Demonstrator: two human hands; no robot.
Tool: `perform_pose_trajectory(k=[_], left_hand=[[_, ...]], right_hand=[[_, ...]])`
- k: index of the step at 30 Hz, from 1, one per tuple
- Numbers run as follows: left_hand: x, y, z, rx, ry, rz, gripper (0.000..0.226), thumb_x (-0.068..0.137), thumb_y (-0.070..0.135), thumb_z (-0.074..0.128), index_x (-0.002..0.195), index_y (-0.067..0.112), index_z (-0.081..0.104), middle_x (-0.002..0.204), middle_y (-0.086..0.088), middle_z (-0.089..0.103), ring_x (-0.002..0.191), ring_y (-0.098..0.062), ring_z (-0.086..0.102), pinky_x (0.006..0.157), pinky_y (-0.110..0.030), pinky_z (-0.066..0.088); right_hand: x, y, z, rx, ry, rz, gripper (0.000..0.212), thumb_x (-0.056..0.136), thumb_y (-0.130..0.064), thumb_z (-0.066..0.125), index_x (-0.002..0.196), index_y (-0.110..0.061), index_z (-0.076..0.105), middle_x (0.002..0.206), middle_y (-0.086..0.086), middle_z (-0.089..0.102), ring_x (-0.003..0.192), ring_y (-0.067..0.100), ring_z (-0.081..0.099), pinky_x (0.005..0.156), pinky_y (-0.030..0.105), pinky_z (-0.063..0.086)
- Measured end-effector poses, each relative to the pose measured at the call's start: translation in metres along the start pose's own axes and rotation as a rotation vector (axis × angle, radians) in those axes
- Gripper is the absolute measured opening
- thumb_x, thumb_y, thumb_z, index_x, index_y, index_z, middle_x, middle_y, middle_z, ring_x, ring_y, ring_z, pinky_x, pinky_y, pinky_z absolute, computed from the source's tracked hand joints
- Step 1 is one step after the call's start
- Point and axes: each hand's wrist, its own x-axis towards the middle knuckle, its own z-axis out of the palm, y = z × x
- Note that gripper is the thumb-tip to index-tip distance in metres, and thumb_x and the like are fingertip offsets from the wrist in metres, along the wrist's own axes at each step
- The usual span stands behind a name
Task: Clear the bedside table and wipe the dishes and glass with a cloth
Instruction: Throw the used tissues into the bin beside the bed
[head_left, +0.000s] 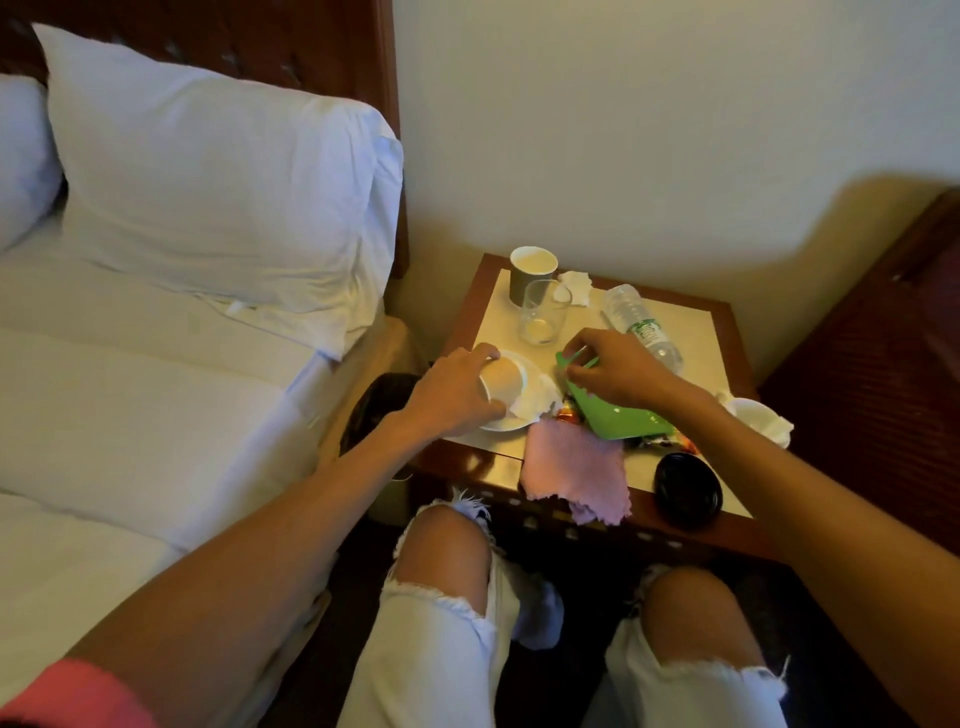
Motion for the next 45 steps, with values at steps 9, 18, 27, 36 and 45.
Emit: perform_pose_trajectory(k=[9, 18, 27, 36, 45], left_hand=[[0.004, -0.032, -0.028, -0.276, 0.467, -0.251, 0.064, 0.081, 0.045, 0.075, 0.134, 0.023, 0.046, 0.118, 0.005, 0.055, 0.101, -0.016, 0.054, 0.074, -0.025, 0.042], [0.010, -0.112, -0.013, -0.275, 0.419, -0.560, 0.065, 0.078, 0.052, 0.073, 0.131, 0.023, 0.048, 0.128, -0.011, 0.060, 0.113, -0.034, 0.059, 0.085, -0.039, 0.046], [0.018, -0.168, 0.008, -0.117, 0.120, -0.570, 0.079, 0.085, 0.059, 0.065, 0.148, 0.020, 0.039, 0.150, -0.008, 0.047, 0.134, -0.031, 0.047, 0.102, -0.039, 0.041], [-0.014, -0.195, -0.018, -0.219, 0.304, -0.565, 0.018, 0.088, 0.027, 0.058, 0.103, 0.027, 0.067, 0.100, 0.001, 0.073, 0.092, -0.024, 0.068, 0.084, -0.033, 0.053], [-0.041, -0.178, -0.052, -0.307, 0.335, -0.491, 0.019, 0.091, 0.022, 0.060, 0.109, 0.024, 0.067, 0.101, 0.002, 0.071, 0.089, -0.026, 0.070, 0.088, -0.037, 0.053]], right_hand=[[0.013, -0.014, 0.041, -0.111, -0.050, -0.078, 0.050, 0.087, -0.033, 0.071, 0.133, -0.022, 0.054, 0.133, 0.009, 0.054, 0.114, 0.023, 0.055, 0.093, 0.029, 0.043], [0.047, -0.020, 0.079, -0.306, -0.152, -0.058, 0.034, 0.084, -0.013, 0.072, 0.117, -0.009, 0.064, 0.120, 0.016, 0.061, 0.111, 0.032, 0.056, 0.094, 0.035, 0.046], [0.090, -0.070, 0.073, 0.102, 0.050, -0.186, 0.018, 0.086, -0.016, 0.073, 0.101, -0.008, 0.072, 0.094, 0.001, 0.065, 0.083, 0.014, 0.059, 0.064, 0.013, 0.039], [0.151, -0.142, 0.137, 0.095, -0.051, -0.441, 0.011, 0.089, -0.007, 0.066, 0.098, -0.002, 0.071, 0.099, 0.014, 0.071, 0.093, 0.026, 0.065, 0.082, 0.031, 0.052], [0.128, -0.122, 0.130, -0.032, -0.175, -0.458, 0.032, 0.095, -0.025, 0.060, 0.125, -0.013, 0.060, 0.128, 0.010, 0.060, 0.109, 0.026, 0.061, 0.087, 0.027, 0.045]])
